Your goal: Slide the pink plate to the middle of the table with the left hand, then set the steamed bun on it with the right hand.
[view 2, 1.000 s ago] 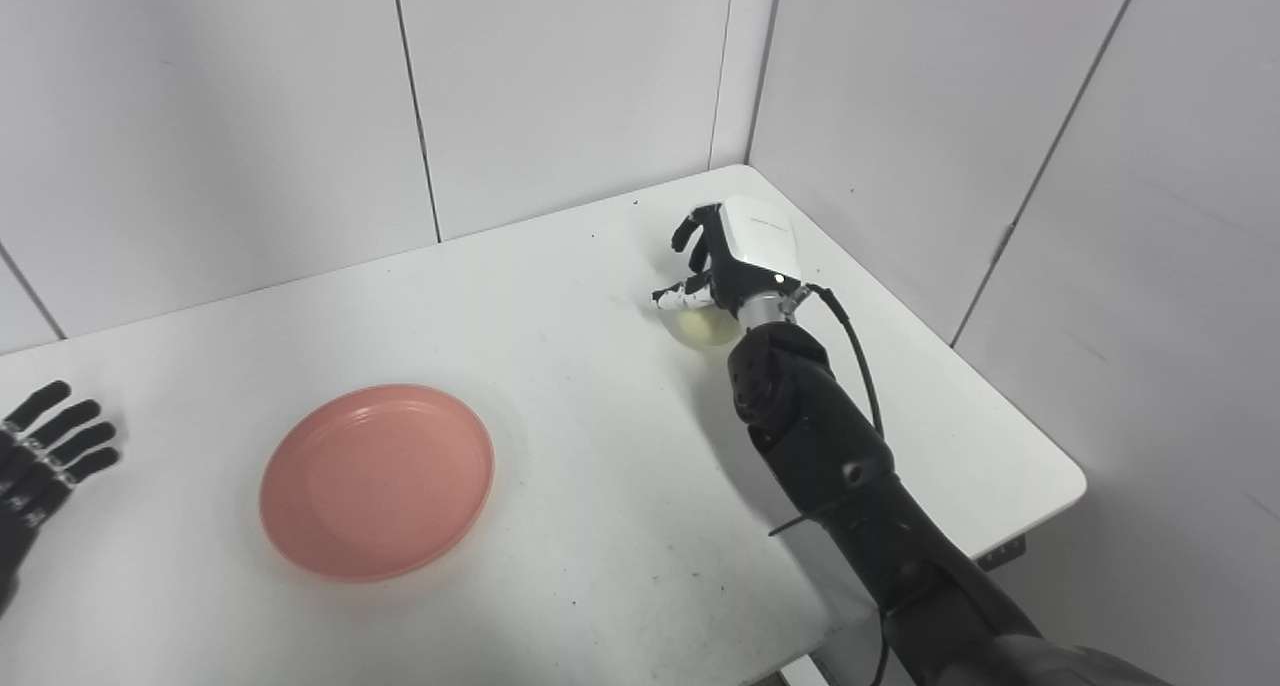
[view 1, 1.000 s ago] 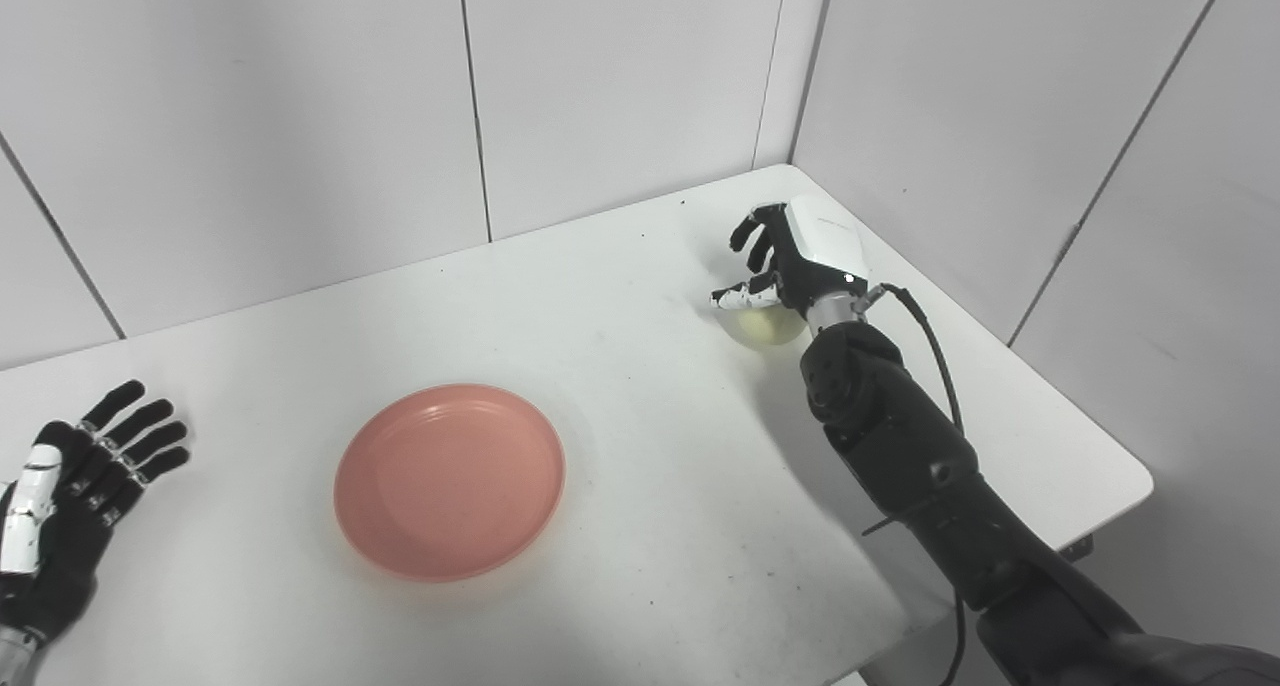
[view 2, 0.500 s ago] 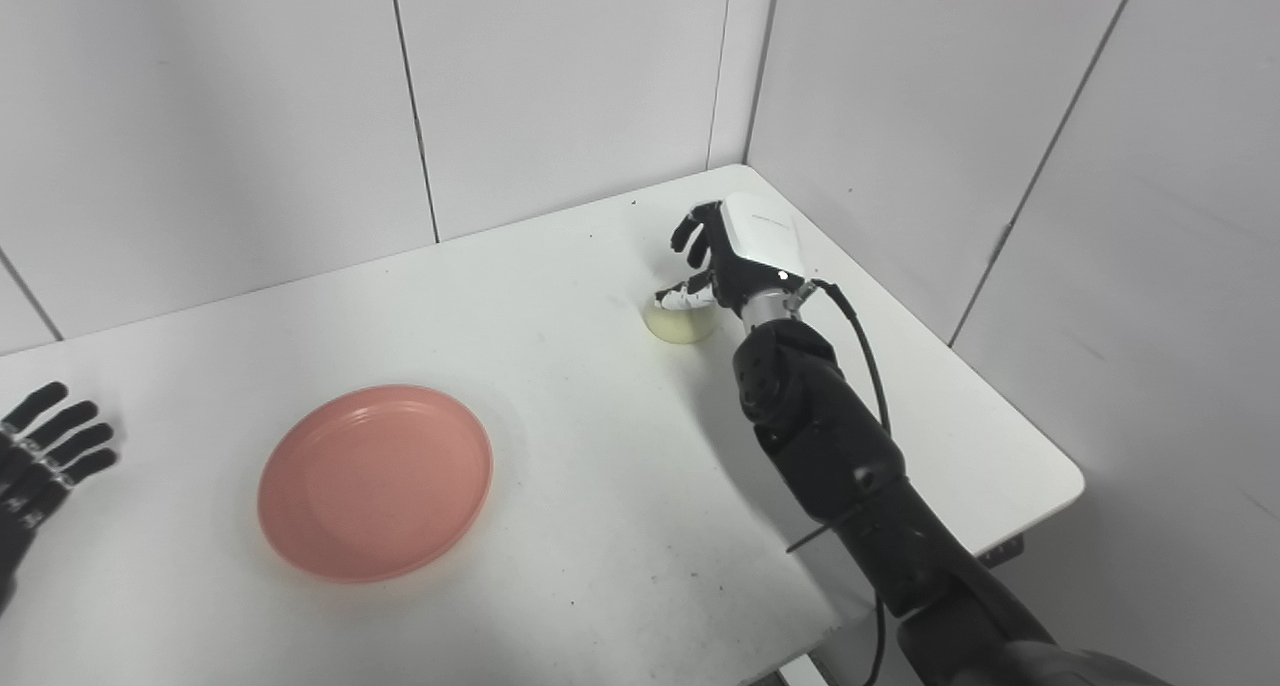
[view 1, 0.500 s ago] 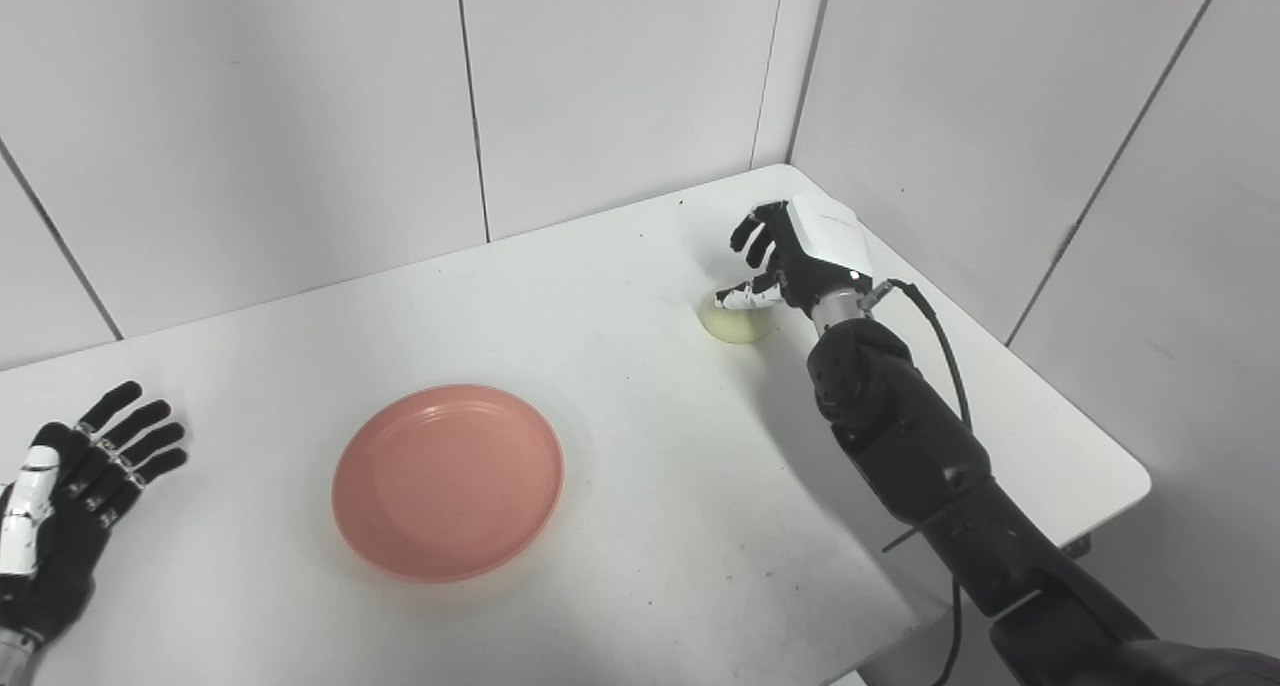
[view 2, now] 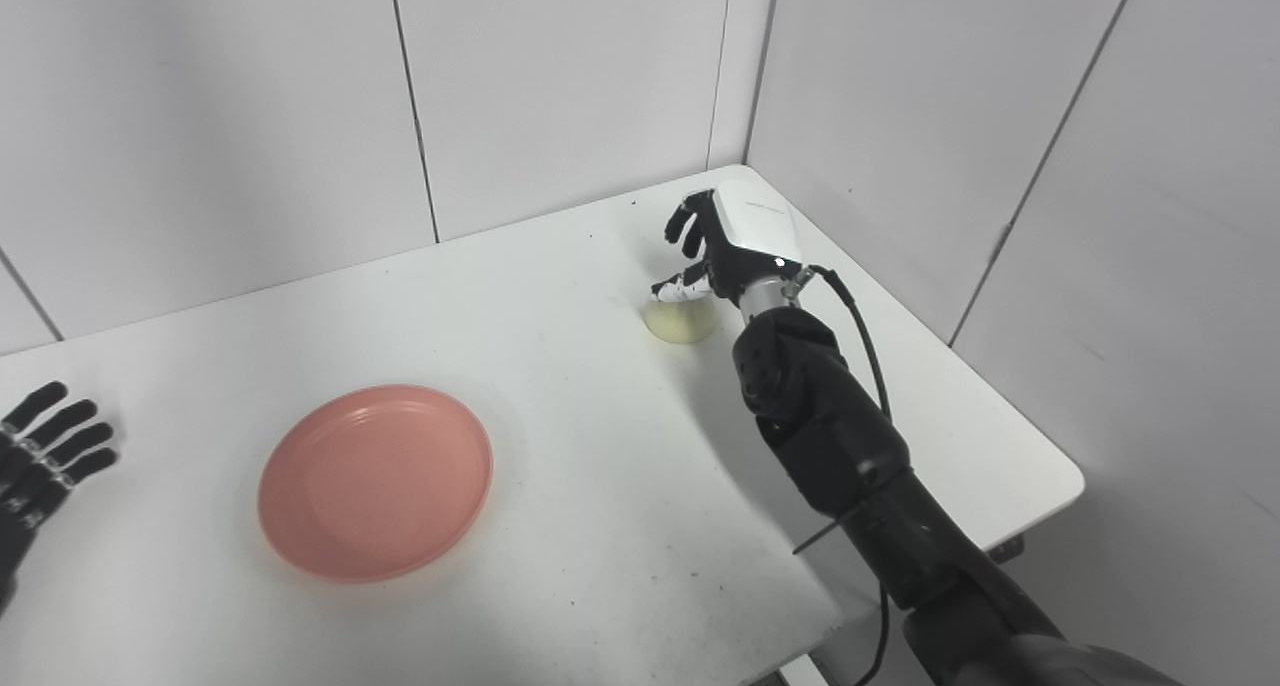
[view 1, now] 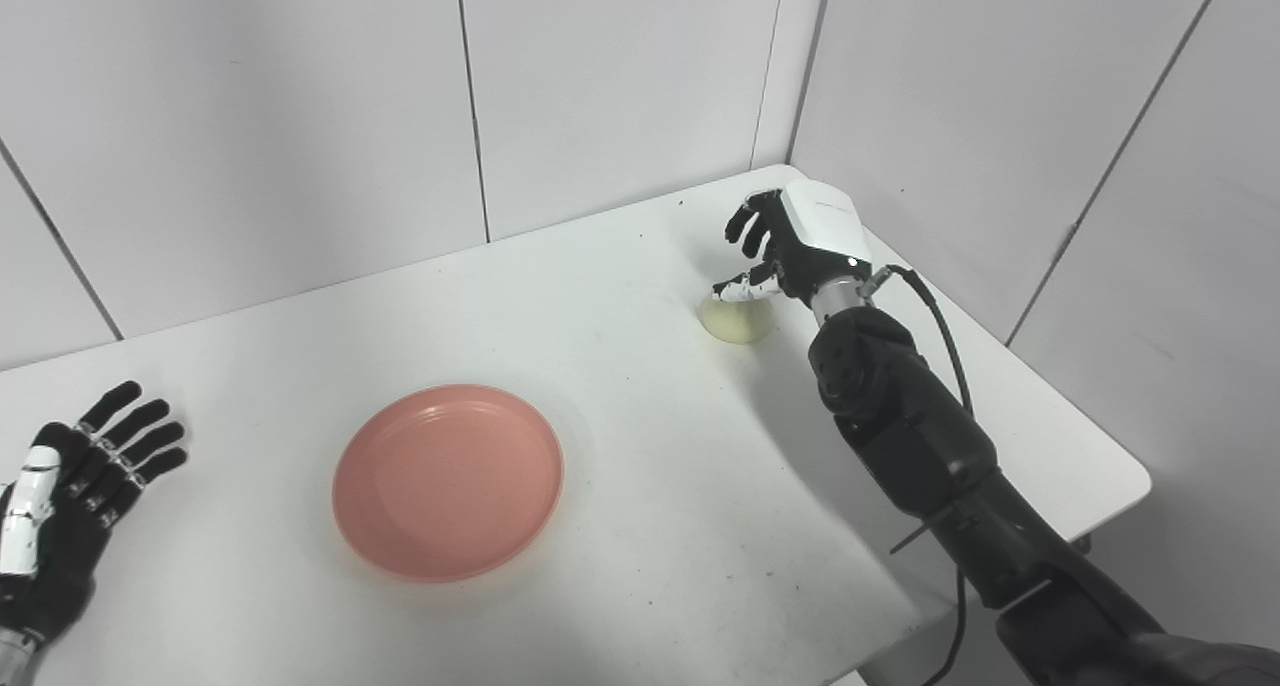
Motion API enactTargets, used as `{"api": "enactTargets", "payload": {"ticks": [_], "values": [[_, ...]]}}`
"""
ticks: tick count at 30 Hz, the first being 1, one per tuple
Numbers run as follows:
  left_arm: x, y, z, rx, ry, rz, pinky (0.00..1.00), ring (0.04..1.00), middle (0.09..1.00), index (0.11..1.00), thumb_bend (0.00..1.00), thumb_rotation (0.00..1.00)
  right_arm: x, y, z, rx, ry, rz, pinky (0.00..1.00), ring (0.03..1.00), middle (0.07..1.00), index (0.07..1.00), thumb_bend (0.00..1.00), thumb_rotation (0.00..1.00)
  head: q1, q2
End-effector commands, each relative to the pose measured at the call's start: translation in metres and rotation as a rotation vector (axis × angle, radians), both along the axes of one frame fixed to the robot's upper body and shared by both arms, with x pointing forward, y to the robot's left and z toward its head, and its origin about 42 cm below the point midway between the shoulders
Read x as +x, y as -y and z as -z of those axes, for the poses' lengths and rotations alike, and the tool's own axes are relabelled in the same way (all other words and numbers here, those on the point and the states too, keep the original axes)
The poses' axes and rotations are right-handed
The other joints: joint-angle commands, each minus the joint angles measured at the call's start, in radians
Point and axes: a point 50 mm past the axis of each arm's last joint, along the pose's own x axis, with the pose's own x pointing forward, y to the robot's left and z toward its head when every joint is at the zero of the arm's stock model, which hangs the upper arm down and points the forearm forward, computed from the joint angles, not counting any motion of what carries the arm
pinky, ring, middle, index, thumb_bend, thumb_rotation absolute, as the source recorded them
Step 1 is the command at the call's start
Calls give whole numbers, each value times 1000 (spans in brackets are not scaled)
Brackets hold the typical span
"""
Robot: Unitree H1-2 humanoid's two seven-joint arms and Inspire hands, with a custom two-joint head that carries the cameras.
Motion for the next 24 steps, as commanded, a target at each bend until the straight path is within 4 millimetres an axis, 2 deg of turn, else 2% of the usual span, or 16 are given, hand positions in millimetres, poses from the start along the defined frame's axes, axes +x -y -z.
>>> {"api": "enactTargets", "payload": {"ticks": [1, 2, 5, 8, 12, 16, 21, 24], "values": [[-48, 4, 73, 10, -267, -5, 805, 817, 840, 839, 586, 915, 2, 7, -35, -60, 43, 10, 484, 543, 586, 600, 671, 267, 1, 1], [-48, 4, 73, 12, -266, -5, 806, 818, 842, 841, 590, 917, 1, 8, -37, -64, 29, 9, 553, 621, 661, 670, 719, 348, 1, 1], [-48, 4, 73, 14, -263, -1, 810, 820, 846, 844, 591, 924, 0, 10, -38, -81, -30, 15, 644, 756, 786, 784, 795, 523, 4, 2], [-49, 5, 73, 13, -261, 2, 810, 820, 845, 841, 592, 923, 2, 10, -38, -82, -95, 17, 727, 843, 864, 850, 836, 604, 6, 5], [-49, 5, 73, 11, -260, 1, 811, 817, 844, 843, 593, 921, 8, 14, -31, -95, -192, 34, 793, 904, 906, 915, 908, 689, 8, 8], [-49, 5, 72, 15, -259, 1, 806, 814, 841, 841, 590, 925, 14, 18, -22, -88, -243, 49, 775, 909, 912, 915, 922, 678, 8, 8], [-49, 4, 71, 16, -254, 3, 801, 814, 838, 838, 589, 926, 20, 20, -14, -83, -275, 56, 806, 917, 909, 911, 918, 663, 10, 13], [-50, 4, 71, 12, -256, 1, 808, 816, 841, 838, 588, 926, 23, 20, -9, -77, -293, 59, 779, 906, 904, 905, 922, 654, 11, 17]]}}
